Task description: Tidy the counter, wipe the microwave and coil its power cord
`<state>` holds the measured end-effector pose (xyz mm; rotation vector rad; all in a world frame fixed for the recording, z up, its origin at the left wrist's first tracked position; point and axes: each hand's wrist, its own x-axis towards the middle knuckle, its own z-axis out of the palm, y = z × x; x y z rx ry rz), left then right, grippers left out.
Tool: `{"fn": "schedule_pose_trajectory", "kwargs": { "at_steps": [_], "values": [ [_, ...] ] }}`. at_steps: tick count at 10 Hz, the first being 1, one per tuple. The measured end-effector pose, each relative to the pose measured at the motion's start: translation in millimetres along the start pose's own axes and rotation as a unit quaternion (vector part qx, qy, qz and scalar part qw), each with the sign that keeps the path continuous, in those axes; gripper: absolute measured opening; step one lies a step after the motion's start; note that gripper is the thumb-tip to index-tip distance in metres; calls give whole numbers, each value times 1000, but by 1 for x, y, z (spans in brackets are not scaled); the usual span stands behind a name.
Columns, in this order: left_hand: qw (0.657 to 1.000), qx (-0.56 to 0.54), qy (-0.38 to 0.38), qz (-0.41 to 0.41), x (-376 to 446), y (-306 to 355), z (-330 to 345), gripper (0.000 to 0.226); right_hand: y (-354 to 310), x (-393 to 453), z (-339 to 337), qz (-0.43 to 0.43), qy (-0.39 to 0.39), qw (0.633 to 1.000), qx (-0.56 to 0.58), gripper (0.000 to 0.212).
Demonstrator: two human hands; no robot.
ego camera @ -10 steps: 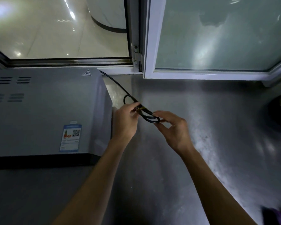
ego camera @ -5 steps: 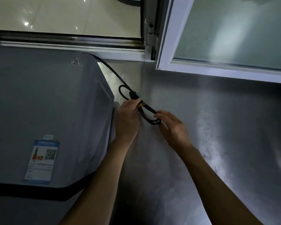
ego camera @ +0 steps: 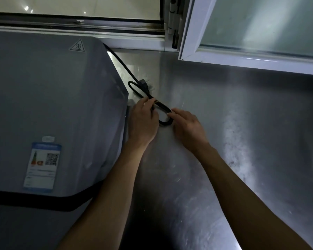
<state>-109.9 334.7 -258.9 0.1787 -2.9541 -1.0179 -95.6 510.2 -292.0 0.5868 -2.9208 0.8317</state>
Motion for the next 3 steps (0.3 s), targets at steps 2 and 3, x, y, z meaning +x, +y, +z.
{"fn": "schedule_pose_trajectory", "kwargs": {
  "at_steps": [2, 3],
  "values": [
    [999, 22, -35, 27, -19, 13, -20, 41, -21, -13, -31, 64, -40, 997, -33, 35],
    [996, 53, -55, 53, -35, 24, -35, 38, -38, -19, -50, 95, -71, 992, -33, 40]
  ]
}}
